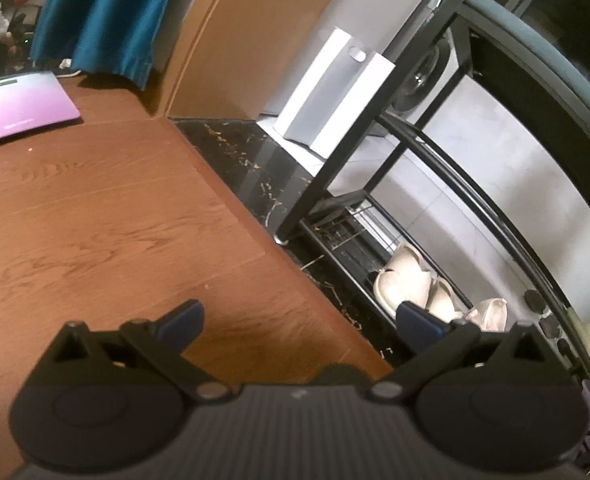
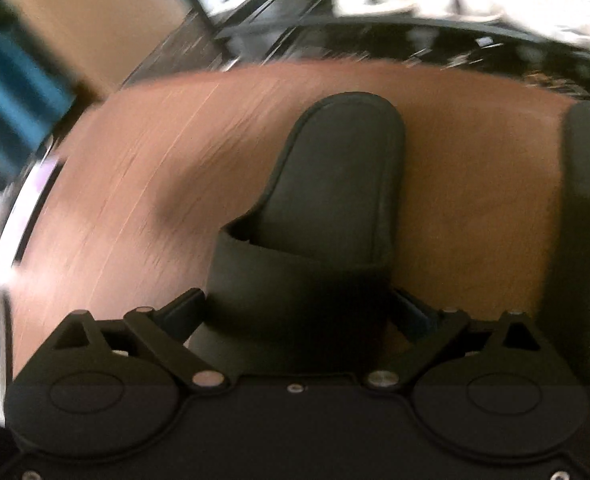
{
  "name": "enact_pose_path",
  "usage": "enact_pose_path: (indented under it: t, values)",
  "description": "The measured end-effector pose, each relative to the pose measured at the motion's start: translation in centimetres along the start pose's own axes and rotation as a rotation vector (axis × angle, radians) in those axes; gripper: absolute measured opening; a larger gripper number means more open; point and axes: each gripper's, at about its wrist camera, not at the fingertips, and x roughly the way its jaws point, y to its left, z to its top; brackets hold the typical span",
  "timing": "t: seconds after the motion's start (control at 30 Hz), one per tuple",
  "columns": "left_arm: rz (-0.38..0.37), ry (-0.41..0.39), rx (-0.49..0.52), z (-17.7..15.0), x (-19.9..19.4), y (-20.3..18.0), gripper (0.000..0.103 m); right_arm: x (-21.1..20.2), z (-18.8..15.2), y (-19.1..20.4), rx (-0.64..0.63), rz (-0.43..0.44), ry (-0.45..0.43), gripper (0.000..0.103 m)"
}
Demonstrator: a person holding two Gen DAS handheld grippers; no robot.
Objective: Organize scattered shoes
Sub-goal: 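Push the two black slippers together with the right tool, then align the two black slippers side by side with the right tool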
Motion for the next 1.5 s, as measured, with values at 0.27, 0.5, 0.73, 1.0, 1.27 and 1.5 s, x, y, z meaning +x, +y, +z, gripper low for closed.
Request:
enact_pose_path:
  t: [0.27, 0.5, 0.73, 1.0, 1.27, 1.5]
  values:
    - [-0.019, 0.007, 0.052, -0.2, 0.1, -0.9, 0.102, -0.4, 1.9, -4.6, 0.053, -0.138, -0.044, 0.098]
    - [-0.005, 0.014, 0.061, -0.2, 0.3, -1.0, 0.102, -0.3, 2.0, -4.8, 0.056, -0.124, 0.006, 0.103]
    - [-0.009, 0.029, 0.009, 0.2, 0.2, -0.5, 0.102, -8.3, -0.4, -8.7, 0.293, -0.116, -0.316, 0.103]
    - [-0.027, 0.012, 0.032, 0.1, -0.5, -1.0, 0.102, -10.1, -6.4, -14.3, 0.08, -0.217, -0.385, 0.103]
    - [-0.014, 0.02, 0.042, 0.1, -0.4, -1.4, 0.102, -10.0, -7.5, -12.5, 0.016, -0.109, -0.338, 0.103]
    - [-0.01, 0.014, 0.037, 0.0, -0.4, -1.4, 0.102, -8.6, -7.0, -9.2, -0.167, 0.011, -0.239, 0.103]
